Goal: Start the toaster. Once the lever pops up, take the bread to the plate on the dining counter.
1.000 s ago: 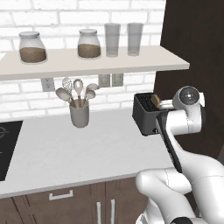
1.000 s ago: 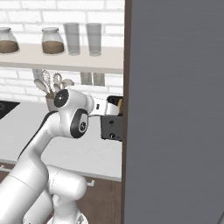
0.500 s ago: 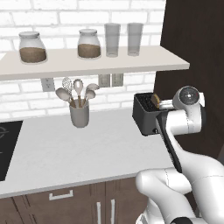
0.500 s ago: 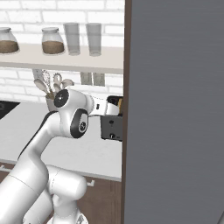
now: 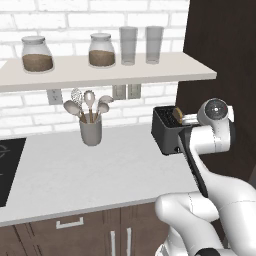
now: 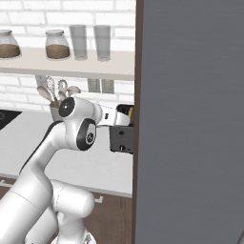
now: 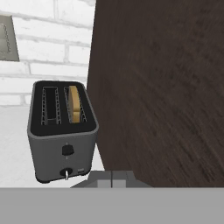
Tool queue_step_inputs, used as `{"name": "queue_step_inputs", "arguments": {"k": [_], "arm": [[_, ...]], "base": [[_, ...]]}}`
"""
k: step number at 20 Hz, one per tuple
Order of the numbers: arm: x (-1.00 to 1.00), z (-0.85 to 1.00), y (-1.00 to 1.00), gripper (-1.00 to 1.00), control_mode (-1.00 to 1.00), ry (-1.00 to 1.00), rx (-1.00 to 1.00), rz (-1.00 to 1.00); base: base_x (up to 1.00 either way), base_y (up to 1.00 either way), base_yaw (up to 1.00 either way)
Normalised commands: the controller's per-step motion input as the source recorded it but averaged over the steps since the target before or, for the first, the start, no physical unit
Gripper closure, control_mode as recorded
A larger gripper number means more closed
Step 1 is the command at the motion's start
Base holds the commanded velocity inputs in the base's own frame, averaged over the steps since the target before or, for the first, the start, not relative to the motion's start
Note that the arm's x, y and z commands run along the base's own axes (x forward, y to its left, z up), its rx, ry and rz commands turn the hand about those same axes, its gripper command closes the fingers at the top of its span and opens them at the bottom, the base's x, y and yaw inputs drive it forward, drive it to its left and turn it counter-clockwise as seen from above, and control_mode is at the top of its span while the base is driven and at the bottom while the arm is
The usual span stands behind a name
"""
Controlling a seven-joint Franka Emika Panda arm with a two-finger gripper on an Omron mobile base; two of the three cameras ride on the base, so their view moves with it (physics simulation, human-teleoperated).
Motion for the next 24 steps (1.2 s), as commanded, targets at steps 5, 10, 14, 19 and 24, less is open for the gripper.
{"name": "queue_step_inputs", "arguments": {"k": [5, 10, 14, 19, 24], "arm": [[0.00, 0.00, 0.00, 1.00, -1.00, 0.00, 0.00, 0.00], [0.00, 0.00, 0.00, 1.00, -1.00, 0.00, 0.00, 0.00], [0.00, 0.00, 0.00, 1.00, -1.00, 0.00, 0.00, 0.00], [0.00, 0.00, 0.00, 1.00, -1.00, 0.00, 0.00, 0.00], [0.00, 0.00, 0.00, 1.00, -1.00, 0.00, 0.00, 0.00]], "base": [[0.00, 0.00, 0.00], [0.00, 0.00, 0.00], [0.00, 0.00, 0.00], [0.00, 0.00, 0.00], [0.00, 0.00, 0.00]]}}
